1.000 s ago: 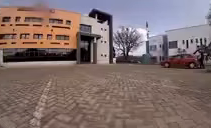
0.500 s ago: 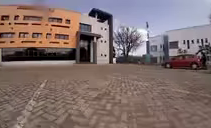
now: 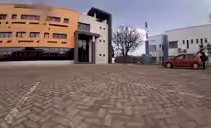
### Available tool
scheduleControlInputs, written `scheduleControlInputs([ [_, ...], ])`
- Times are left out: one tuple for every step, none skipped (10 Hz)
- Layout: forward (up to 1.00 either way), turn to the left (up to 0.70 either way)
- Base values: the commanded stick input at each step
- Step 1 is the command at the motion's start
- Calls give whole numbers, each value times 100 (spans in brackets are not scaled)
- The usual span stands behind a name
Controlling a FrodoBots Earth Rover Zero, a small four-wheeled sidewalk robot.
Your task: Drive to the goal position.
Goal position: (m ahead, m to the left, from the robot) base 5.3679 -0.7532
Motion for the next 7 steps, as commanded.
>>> scheduleControlInputs([
  [70, 0],
  [70, 0],
  [70, 0],
  [70, 0],
  [70, 0],
  [70, 0],
  [70, 0],
])
